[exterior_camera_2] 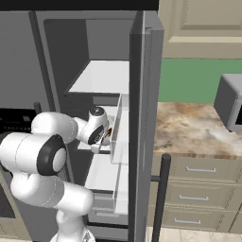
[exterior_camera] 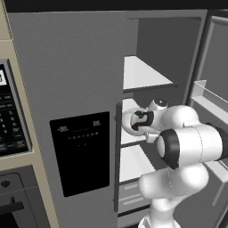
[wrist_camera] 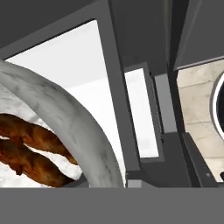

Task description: Place the bowl with the garlic and sweet potato on the top shelf of the fridge. Place the bowl with the chicken drumsticks on the second highest shelf of the fridge.

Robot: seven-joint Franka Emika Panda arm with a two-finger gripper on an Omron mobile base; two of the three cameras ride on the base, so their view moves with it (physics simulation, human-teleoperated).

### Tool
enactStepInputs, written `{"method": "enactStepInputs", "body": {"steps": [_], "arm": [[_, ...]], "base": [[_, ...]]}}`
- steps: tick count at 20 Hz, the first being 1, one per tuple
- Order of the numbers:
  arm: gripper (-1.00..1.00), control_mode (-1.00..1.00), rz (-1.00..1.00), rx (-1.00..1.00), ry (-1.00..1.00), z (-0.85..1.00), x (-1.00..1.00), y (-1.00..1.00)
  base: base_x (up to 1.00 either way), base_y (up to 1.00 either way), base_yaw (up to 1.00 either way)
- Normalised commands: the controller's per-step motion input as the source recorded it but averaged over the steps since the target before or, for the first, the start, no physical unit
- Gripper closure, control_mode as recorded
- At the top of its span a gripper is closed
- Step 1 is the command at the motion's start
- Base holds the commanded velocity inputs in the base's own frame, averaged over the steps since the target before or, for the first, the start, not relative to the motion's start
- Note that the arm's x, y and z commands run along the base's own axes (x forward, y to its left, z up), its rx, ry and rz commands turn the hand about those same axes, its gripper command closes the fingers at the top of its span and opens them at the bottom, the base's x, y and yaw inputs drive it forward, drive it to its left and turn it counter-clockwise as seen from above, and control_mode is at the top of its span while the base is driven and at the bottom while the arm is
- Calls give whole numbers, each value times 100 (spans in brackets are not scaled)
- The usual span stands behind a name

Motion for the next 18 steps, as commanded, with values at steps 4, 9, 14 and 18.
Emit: {"method": "enactStepInputs", "body": {"steps": [4, 9, 14, 18], "arm": [[100, -100, 0, 1, 0, -19, 77, 0], [-100, -100, 0, 0, -1, -8, 30, 0], [-100, -100, -7, 0, -5, 50, -18, 7], [-100, -100, -6, 0, -14, 100, -86, 1]], "base": [[0, 0, 0], [0, 0, 0], [0, 0, 0], [0, 0, 0]]}}
